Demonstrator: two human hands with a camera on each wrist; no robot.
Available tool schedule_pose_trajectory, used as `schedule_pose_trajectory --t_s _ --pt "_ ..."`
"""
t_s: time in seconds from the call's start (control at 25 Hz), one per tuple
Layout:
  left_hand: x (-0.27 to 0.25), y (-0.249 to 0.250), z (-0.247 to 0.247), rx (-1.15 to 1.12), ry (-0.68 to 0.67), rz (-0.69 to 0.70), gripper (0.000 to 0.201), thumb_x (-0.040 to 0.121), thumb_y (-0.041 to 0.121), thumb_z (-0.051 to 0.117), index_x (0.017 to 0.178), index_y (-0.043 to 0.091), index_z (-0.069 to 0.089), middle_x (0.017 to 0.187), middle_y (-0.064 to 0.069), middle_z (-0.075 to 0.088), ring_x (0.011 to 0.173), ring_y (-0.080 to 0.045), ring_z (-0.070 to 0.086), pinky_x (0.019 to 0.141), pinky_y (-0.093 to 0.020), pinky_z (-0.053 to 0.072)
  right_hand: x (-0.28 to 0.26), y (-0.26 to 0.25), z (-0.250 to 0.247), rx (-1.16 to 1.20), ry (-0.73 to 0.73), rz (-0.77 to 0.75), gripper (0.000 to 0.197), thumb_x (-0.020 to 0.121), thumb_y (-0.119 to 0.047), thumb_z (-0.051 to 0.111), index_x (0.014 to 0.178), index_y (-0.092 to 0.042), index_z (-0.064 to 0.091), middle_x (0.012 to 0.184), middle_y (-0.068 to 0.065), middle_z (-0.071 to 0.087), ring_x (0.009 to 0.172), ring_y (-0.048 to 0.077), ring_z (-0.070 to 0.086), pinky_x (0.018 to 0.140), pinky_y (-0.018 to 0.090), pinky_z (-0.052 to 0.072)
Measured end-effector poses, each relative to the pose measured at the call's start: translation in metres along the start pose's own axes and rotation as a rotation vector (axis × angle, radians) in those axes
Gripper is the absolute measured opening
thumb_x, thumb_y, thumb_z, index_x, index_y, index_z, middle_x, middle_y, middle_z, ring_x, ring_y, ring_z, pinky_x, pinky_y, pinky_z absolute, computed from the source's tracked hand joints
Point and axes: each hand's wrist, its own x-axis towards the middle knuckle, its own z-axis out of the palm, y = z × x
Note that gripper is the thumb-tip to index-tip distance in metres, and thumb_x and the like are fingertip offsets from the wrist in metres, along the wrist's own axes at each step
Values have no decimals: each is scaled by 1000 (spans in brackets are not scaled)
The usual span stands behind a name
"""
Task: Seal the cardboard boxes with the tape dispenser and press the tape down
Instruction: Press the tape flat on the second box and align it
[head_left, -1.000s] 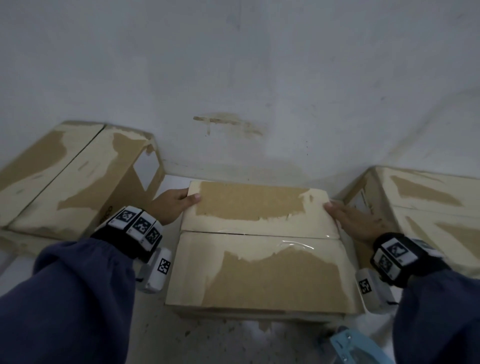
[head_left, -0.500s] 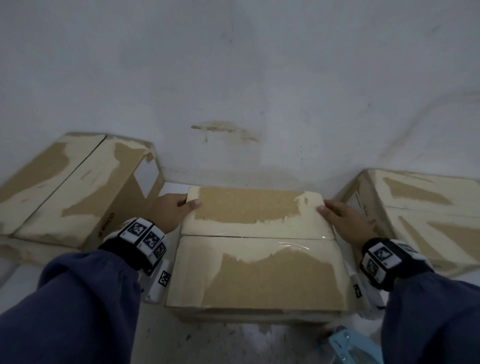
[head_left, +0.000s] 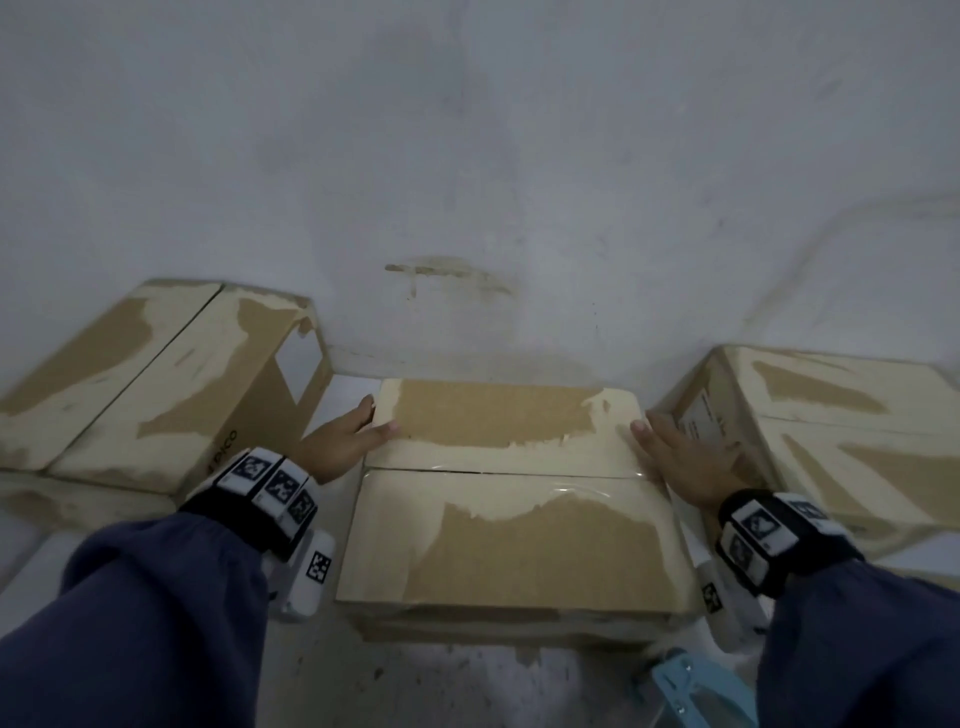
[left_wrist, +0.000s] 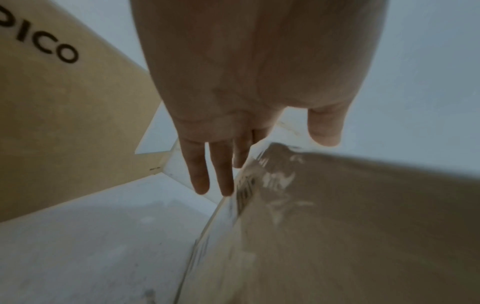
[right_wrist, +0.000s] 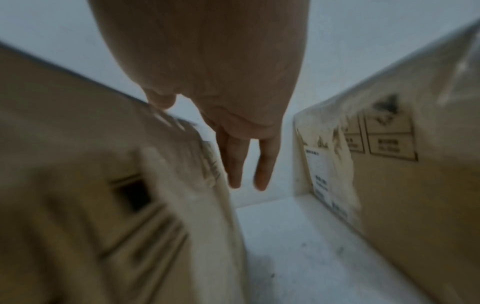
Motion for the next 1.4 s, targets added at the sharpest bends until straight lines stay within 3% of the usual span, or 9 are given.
schedule_pose_trajectory --t_s 0.16,0.36,0.52,0.72,0.96,1.04,1.12,1.28,1.4 --pt "-32 -10 20 -172 -12 92 53 99 28 37 146 26 11 138 22 19 130 1 22 101 -15 17 -32 30 28 167 -14 -3 78 88 -68 32 151 -31 2 157 -6 17 143 21 22 115 45 21" --pt "-25 -21 43 -394 76 90 70 92 39 49 148 27 9 133 16 31 127 -8 34 105 -29 31 -43 28 41 480 42 5 71 87 -65 36 149 -36 15 146 -19 25 136 8 24 115 40 19" --pt "12 -12 38 -416 153 148 50 98 24 41 144 22 24 131 2 45 122 -18 46 97 -30 38 -25 0 32 529 103 -2 48 99 -45 31 143 -26 32 134 -8 41 124 10 36 102 31 27" --pt "49 -13 27 -423 227 131 46 99 32 38 144 23 31 133 -3 50 121 -22 49 103 -36 39 12 -11 24 495 164 85 54 99 -46 28 144 -18 37 149 6 38 136 22 35 115 38 22" --pt "39 -13 28 -361 358 186 29 98 23 44 124 18 57 107 -1 63 97 -22 59 80 -28 45 11 -7 26 276 285 128 52 99 -46 27 122 -12 59 123 8 56 116 29 51 94 34 34" --pt "28 -14 29 -364 404 222 22 97 20 46 114 20 61 101 2 64 96 -20 60 84 -31 47 10 0 25 344 317 106 45 98 -45 33 120 -17 61 126 9 58 114 26 52 99 37 38" --pt "10 -14 35 -498 399 190 30 97 19 46 126 16 56 114 2 60 108 -17 54 95 -33 43 -1 8 24 509 226 100 46 96 -47 37 128 -20 56 133 7 56 121 25 51 107 45 37" --pt "-22 -22 68 -671 431 190 43 99 21 39 142 14 37 134 8 42 124 -5 38 102 -23 31 -44 25 40 689 74 80 84 73 -74 49 140 -23 43 139 -5 48 130 18 43 112 47 31" --pt "-35 -33 91 -647 531 147 53 95 30 42 142 6 39 134 -5 50 121 -13 44 98 -17 33 -67 29 52 709 35 -23 95 54 -69 66 137 -29 41 123 -16 54 112 5 51 93 29 43"
